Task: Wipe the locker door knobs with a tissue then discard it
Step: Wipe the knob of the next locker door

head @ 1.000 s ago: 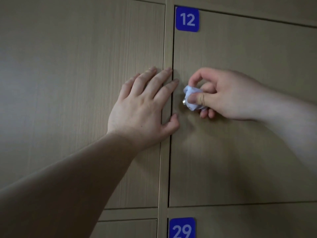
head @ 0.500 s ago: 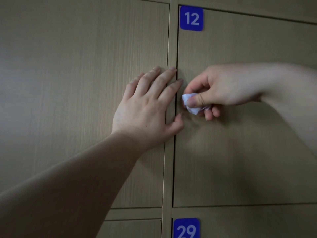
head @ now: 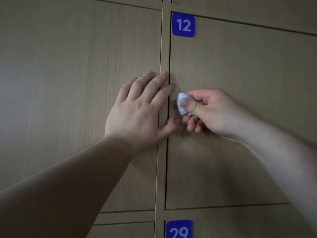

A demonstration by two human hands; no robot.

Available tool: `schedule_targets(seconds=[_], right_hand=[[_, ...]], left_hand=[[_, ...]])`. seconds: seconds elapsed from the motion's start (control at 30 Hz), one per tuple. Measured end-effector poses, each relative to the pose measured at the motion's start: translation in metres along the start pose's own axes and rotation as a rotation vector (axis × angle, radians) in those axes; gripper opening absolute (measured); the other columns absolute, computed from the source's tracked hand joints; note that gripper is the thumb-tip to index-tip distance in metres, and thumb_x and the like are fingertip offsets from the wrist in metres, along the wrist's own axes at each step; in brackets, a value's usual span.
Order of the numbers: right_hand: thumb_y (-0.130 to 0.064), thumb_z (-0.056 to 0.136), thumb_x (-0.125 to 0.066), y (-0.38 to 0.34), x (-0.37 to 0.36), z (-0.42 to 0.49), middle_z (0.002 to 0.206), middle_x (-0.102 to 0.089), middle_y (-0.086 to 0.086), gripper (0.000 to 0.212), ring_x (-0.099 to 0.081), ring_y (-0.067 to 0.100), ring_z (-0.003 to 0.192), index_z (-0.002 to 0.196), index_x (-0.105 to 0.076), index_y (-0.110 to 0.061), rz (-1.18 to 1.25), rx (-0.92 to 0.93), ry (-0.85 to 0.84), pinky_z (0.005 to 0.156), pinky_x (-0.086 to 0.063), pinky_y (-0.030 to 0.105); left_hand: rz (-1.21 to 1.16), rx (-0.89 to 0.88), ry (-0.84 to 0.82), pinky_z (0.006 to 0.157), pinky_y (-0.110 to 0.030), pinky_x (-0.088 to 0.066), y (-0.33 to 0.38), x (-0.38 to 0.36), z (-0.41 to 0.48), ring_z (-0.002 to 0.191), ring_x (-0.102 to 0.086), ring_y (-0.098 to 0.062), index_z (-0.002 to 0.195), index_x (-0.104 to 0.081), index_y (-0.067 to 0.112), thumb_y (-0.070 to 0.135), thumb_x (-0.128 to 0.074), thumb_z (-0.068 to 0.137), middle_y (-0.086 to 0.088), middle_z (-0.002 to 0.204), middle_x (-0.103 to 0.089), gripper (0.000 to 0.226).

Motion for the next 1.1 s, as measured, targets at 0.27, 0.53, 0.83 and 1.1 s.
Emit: schedule_targets(seconds=[0.27,0.53,0.83,1.1], right_hand=[[-0.012,0.098,-0.056,0.015,-0.004,-0.008,0.063,-0.066,-0.001,0.018,-0.064,0.014,0.05,0.112,-0.063,-0.021,0.094,-0.029,0.035,0.048,-0.048,0.024],[-0.042,0.08,-0.074,-0.043,0.013,-0.003,0.079,-0.069,-0.009,0.014,-0.061,0.008,0.074,0.093,-0.068,-0.038,-0.911,0.178,0.019,0.07,-0.048,0.028],[-0.033,0.097,-0.058,-0.008,0.011,0.005,0.055,-0.063,-0.005,0.025,-0.063,0.012,0.053,0.081,-0.069,-0.017,-0.172,-0.054,0.061,0.049,-0.046,0.019],[-0.05,0.092,-0.055,-0.044,0.02,0.001,0.079,-0.069,-0.01,0.024,-0.064,0.008,0.075,0.083,-0.072,-0.036,-0.869,-0.007,-0.082,0.076,-0.052,0.031]], left_hand=[[0.0,-0.005,-0.015,0.117,-0.044,-0.023,0.0,0.0,0.0,0.147,-0.029,-0.024,0.147,-0.047,0.023,0.06,-0.044,0.085,0.001,0.159,-0.035,0.072],[-0.005,-0.009,-0.011,0.118,-0.043,-0.021,-0.001,0.001,0.0,0.147,-0.029,-0.023,0.147,-0.047,0.024,0.059,-0.045,0.085,0.002,0.159,-0.035,0.071],[-0.009,-0.007,-0.023,0.119,-0.043,-0.02,-0.002,0.0,0.001,0.148,-0.028,-0.023,0.148,-0.045,0.024,0.059,-0.044,0.086,0.001,0.16,-0.033,0.072],[-0.019,-0.012,-0.027,0.119,-0.042,-0.018,-0.002,0.0,0.0,0.148,-0.027,-0.023,0.148,-0.044,0.024,0.06,-0.044,0.086,0.002,0.161,-0.032,0.072]])
Point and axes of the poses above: each hand's wrist, its own z-axis towards the middle knuckle, its own x-axis out of the back of the hand, y = z × x, the point moved 9 cm from there along z, towards the middle knuckle
